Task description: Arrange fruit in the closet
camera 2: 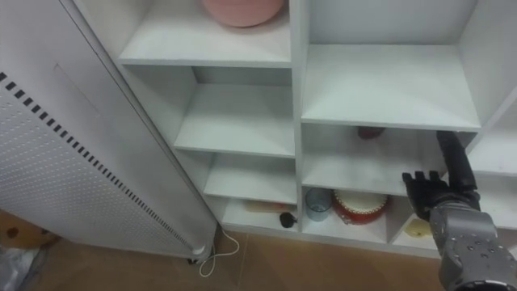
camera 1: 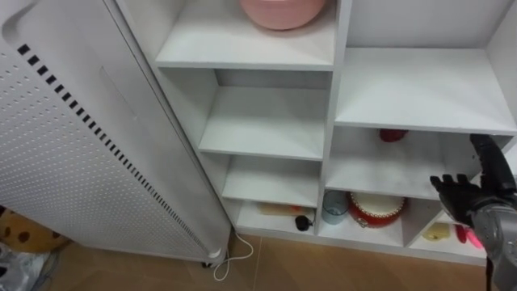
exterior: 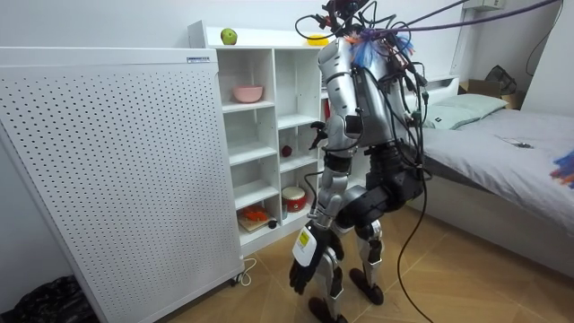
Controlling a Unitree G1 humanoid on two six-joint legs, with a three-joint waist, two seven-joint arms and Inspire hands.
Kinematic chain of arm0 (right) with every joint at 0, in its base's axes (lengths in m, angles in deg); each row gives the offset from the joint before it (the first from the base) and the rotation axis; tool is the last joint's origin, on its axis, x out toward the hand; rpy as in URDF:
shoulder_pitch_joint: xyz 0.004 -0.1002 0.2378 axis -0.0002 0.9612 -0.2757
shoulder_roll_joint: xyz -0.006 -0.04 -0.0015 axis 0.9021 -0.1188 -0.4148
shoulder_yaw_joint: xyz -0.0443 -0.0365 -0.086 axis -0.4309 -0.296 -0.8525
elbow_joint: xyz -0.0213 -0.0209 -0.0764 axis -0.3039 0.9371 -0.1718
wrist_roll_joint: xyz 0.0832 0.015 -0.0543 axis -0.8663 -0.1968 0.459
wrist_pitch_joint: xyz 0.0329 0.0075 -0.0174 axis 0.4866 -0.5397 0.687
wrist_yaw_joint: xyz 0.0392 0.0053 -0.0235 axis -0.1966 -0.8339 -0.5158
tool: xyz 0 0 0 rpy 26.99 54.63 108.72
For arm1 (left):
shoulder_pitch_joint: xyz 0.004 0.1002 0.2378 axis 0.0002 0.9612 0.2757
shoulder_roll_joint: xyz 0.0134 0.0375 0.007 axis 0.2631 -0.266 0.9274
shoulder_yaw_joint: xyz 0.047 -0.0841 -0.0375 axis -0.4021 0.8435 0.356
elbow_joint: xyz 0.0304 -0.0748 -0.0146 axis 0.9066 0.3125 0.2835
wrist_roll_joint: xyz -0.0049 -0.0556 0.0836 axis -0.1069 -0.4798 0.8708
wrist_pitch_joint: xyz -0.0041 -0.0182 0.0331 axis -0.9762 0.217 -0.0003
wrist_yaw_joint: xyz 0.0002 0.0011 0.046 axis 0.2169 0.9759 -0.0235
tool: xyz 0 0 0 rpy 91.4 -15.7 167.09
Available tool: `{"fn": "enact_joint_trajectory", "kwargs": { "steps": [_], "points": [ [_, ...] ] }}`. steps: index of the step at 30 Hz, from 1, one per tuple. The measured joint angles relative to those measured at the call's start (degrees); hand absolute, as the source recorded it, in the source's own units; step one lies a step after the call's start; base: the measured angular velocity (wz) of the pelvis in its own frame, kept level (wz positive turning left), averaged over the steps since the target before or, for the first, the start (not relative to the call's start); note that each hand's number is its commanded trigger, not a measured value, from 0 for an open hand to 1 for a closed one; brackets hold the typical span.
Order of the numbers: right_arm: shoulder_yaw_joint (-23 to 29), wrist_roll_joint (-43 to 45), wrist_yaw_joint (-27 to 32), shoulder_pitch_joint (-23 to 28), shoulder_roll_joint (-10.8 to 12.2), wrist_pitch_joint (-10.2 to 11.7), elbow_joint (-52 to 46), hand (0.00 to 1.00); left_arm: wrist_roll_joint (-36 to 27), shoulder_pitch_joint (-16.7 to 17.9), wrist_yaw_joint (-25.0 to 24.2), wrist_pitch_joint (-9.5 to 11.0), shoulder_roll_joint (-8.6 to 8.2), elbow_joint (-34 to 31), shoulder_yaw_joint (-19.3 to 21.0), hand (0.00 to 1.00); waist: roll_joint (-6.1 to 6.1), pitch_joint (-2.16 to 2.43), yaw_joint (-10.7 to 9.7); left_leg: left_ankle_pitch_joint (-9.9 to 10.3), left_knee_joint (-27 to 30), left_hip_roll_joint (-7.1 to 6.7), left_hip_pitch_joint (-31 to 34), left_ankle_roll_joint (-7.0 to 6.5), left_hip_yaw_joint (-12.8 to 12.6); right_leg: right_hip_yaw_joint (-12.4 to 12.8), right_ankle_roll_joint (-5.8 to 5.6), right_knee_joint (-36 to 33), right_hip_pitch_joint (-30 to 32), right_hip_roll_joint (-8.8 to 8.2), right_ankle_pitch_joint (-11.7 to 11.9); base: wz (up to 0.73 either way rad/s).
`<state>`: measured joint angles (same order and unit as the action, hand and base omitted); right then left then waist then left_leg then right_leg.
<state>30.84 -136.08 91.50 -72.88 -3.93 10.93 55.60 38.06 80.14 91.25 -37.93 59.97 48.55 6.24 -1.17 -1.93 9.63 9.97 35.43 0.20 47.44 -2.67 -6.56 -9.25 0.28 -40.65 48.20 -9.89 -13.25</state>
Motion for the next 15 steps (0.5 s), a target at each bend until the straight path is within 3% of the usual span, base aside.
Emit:
{"fn": "enact_joint_trajectory", "kwargs": {
  "steps": [7,15],
  "points": [
    [-0.04,-0.2,-0.82,0.57,0.01,-0.14,0.49,0.0,0.01,0.0,-0.22,-0.02,0.02,-0.61,-0.73,0.0,-0.07,-0.04,0.16,0.0,0.06,0.0,-0.11,0.0,0.02,-0.05,0.02,-0.01,-0.13,0.02,0.01,0.0],
    [-0.01,-0.41,-6.81,5.87,0.49,-2.67,7.57,0.0,0.47,0.57,-2.55,-1.27,0.02,-0.72,-0.81,0.0,-1.27,-0.33,1.3,0.71,-1.41,0.31,-6.02,0.35,0.06,-0.18,-0.1,2.55,-6.49,0.92,0.01,-0.04]
  ]
}}
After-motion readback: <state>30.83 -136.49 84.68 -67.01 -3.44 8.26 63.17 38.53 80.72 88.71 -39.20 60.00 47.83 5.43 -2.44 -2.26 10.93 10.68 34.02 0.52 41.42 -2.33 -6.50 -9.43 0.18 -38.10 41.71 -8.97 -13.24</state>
